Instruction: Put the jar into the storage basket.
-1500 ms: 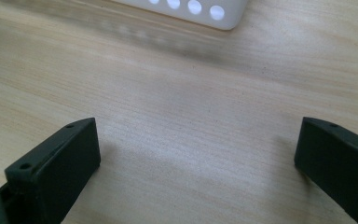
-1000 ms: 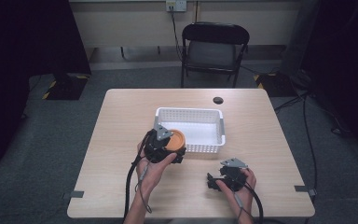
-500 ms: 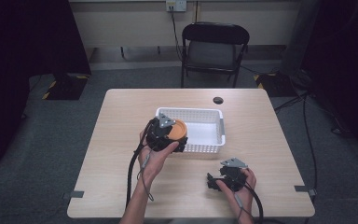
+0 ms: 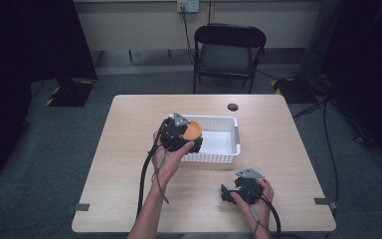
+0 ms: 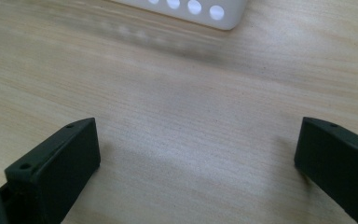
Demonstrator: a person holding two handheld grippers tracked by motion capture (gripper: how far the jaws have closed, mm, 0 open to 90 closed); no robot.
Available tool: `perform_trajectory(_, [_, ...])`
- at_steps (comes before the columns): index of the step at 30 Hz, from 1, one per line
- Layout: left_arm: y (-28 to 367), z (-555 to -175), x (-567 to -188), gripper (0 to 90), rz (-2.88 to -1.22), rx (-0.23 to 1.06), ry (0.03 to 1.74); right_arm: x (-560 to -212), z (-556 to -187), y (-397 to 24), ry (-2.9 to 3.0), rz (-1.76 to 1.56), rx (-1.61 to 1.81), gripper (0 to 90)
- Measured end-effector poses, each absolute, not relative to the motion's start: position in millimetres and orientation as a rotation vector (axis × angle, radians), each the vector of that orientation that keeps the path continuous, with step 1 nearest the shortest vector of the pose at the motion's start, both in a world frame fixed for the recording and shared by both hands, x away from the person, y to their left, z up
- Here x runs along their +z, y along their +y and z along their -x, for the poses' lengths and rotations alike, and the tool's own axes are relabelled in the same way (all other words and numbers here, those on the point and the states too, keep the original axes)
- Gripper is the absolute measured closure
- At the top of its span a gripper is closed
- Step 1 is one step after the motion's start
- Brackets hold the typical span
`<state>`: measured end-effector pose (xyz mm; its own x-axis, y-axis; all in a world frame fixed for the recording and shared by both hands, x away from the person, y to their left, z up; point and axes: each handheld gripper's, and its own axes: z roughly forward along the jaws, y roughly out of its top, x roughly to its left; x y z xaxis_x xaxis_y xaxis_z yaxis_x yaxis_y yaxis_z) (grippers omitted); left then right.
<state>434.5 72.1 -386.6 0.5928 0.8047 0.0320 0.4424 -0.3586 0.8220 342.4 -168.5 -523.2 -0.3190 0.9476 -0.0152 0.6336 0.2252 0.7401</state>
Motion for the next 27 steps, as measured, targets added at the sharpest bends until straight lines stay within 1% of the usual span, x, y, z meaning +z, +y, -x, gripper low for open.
perform_trajectory(5, [63.5,-447.1,-390.8,9.7,-2.003,0.542,0.996,-523.2,-342.3,-168.4,2.035,-1.454,0.888,0.0])
perform_trajectory(13, [62.3,-463.8,-398.4,9.7,-1.995,0.518,1.003,-523.2,-342.3,-168.5,2.035,-1.452,0.888,0.0])
perform_trajectory(15, [62.4,-467.7,-401.0,9.7,-2.004,0.531,1.007,-523.2,-342.3,-168.5,2.035,-1.452,0.888,0.0])
perform_trajectory(27, [58.6,-486.0,-427.6,9.7,-2.039,0.502,1.057,-523.2,-342.3,-168.4,2.035,-1.453,0.888,0.0])
